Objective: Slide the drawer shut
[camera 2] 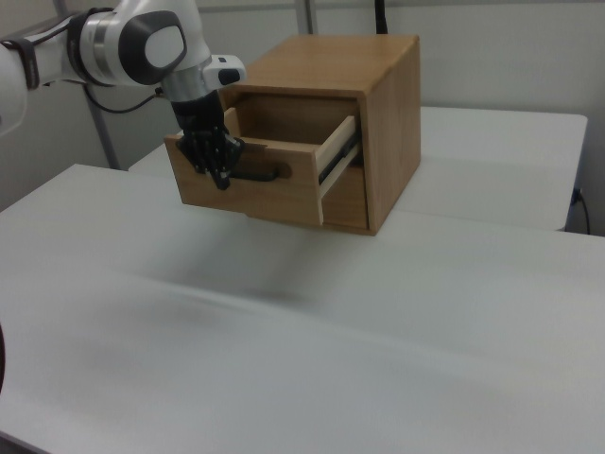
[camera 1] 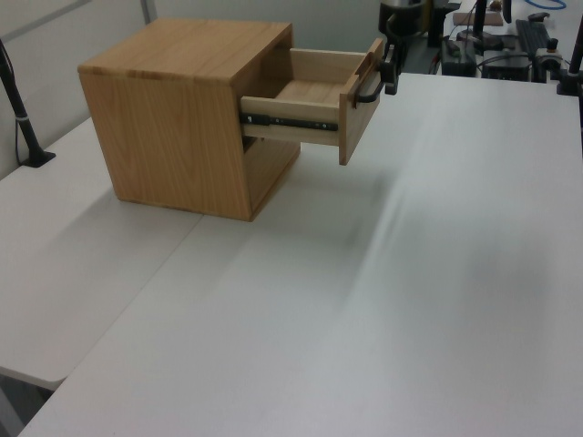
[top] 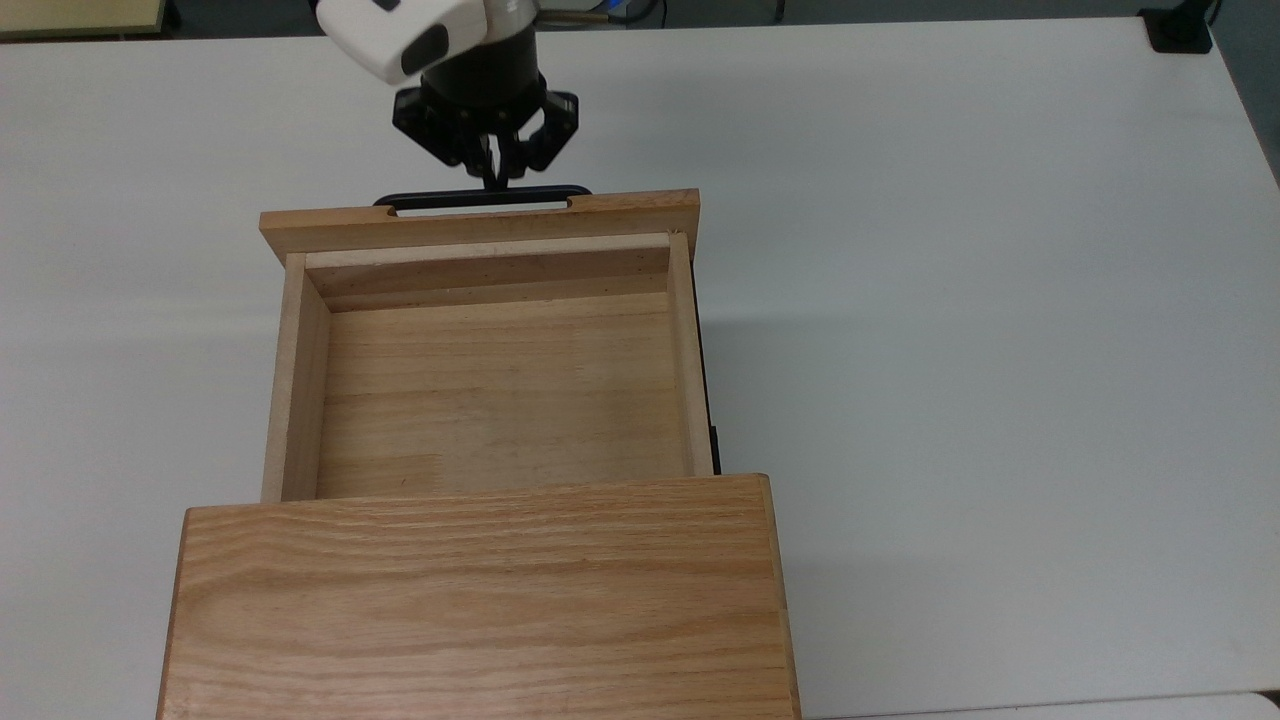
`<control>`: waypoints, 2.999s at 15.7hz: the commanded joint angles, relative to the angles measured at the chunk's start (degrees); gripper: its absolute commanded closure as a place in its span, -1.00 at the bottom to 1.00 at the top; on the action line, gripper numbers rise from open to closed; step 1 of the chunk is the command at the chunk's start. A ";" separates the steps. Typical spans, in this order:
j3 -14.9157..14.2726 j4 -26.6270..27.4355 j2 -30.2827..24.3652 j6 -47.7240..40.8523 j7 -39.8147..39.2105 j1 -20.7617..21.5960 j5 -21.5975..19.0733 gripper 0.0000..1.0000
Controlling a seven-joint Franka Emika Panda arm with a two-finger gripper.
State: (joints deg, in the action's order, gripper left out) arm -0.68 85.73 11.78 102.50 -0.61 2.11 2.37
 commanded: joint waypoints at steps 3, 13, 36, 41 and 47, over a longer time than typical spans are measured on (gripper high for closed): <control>-2.05 -5.31 5.62 11.12 3.51 1.32 -2.37 1.00; -8.37 -13.47 18.36 34.49 10.61 7.99 -2.29 1.00; -9.69 3.99 -3.50 5.98 8.09 8.18 -2.73 0.67; -9.34 6.82 -8.17 -2.03 4.91 6.86 -2.46 -1.00; -9.34 6.47 -8.96 -3.88 5.00 5.89 -1.93 -1.00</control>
State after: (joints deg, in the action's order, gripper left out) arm -10.42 90.39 4.59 99.62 5.64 8.68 0.91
